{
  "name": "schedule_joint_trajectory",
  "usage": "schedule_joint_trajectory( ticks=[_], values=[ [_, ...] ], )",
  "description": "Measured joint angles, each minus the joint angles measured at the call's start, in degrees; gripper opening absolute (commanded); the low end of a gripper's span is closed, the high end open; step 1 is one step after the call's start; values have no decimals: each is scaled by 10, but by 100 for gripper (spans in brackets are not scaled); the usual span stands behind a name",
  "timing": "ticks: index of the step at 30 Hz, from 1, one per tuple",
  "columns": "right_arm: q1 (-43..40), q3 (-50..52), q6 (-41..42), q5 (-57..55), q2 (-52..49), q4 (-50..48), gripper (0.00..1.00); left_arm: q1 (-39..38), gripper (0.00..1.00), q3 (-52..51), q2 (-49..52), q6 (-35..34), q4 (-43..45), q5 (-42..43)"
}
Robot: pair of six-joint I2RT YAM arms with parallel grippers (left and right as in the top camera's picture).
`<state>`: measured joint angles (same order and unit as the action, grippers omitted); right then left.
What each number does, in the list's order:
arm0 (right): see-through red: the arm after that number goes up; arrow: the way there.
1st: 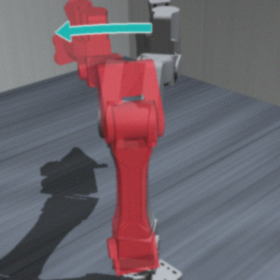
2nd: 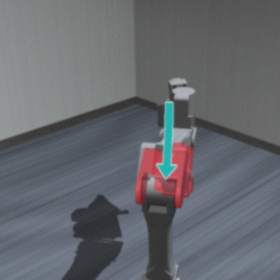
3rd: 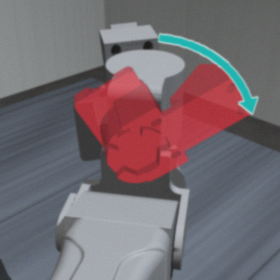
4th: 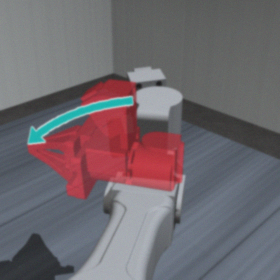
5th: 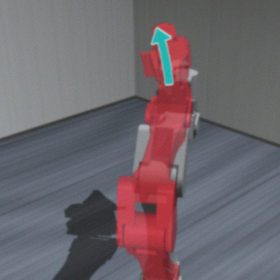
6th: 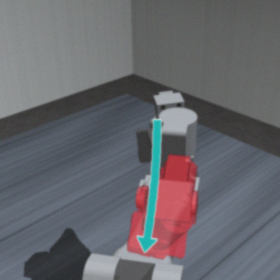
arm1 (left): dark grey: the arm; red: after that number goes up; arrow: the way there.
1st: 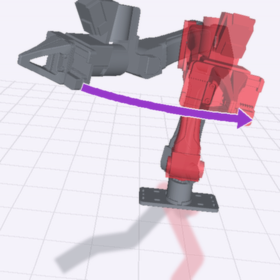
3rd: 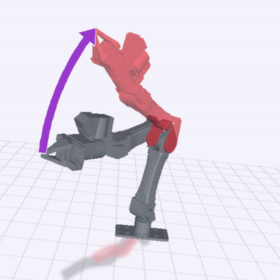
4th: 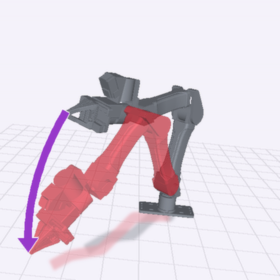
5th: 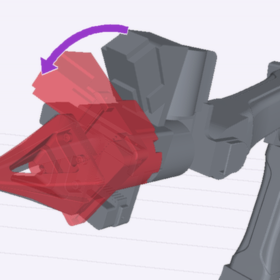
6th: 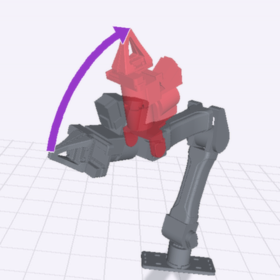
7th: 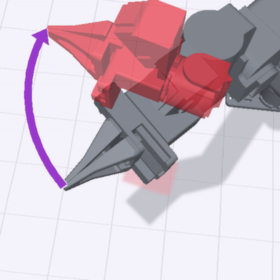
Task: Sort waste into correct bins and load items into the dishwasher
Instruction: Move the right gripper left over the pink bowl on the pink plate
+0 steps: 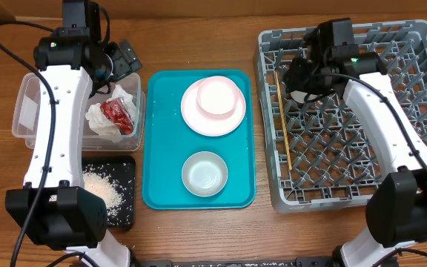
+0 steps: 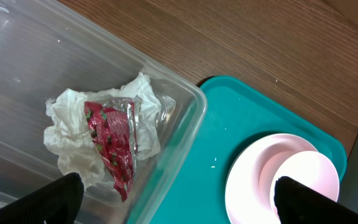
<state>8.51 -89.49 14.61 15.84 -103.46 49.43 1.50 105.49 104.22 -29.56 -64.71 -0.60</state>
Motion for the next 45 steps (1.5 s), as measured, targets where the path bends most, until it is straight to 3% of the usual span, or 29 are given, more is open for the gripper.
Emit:
schedule_joint_trajectory(
  ticks=[7, 24, 35, 45],
  values=[
    [64, 0, 2, 44, 0, -23, 37, 0, 100, 0, 0, 0, 0, 0],
    [268, 0, -55, -118, -31, -102, 33, 0, 100, 0, 0, 0, 0, 0],
    [283, 1, -103, -164, -144, -186, 33, 0, 100, 0, 0, 0, 0, 0],
    [283, 1, -118, -160, -156, -188, 32, 0, 100, 0, 0, 0, 0, 0]
  ],
)
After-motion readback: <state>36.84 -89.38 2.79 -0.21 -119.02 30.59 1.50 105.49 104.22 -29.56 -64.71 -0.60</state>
